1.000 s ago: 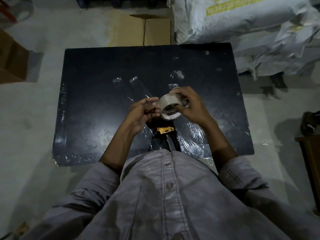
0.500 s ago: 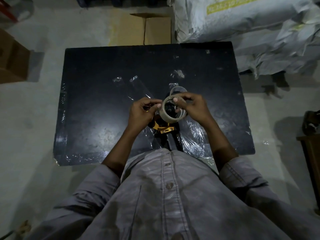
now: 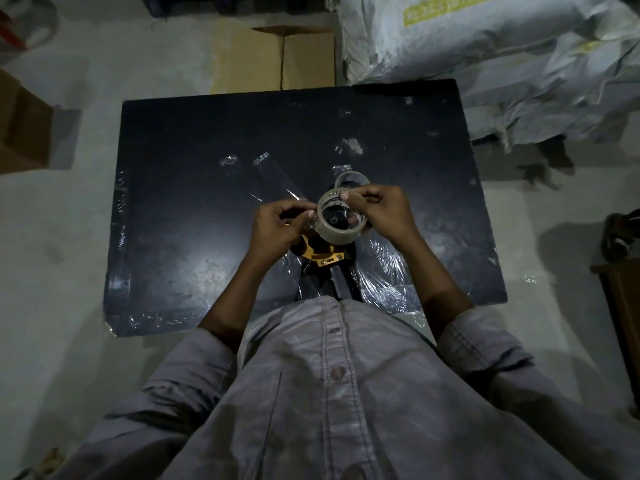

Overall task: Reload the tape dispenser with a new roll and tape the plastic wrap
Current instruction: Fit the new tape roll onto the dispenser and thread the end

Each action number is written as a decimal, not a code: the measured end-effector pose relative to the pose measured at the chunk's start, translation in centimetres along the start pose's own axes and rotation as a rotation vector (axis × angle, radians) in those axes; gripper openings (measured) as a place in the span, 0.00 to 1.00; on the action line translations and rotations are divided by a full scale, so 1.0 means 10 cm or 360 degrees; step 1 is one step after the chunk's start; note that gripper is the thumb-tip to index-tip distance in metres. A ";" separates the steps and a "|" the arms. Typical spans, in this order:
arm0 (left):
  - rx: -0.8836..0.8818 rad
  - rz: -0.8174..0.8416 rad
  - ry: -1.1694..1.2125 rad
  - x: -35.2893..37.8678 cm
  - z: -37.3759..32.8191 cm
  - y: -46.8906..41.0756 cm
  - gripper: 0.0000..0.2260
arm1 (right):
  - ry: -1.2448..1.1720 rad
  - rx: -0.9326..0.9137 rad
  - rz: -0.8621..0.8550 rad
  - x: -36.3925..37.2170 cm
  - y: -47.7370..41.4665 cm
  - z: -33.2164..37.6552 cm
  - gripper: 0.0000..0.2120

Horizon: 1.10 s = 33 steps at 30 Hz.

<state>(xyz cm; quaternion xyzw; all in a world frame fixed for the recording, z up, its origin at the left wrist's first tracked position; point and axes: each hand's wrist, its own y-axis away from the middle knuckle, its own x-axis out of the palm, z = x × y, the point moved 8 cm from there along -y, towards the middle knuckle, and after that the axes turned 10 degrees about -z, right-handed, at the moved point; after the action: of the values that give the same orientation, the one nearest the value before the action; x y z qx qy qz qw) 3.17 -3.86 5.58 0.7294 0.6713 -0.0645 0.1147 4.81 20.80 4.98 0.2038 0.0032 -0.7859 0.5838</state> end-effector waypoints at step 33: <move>-0.0315 0.0062 -0.0642 0.17 0.84 -0.52 0.14 | 0.1020 -0.0579 0.0060 0.58 -0.52 -0.14 0.19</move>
<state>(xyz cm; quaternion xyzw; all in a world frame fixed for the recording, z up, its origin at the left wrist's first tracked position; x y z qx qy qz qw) -1.32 -3.93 -3.33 0.6997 0.6237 -0.1407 0.3189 -0.85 17.47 0.56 0.3325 0.3220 -0.6579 0.5941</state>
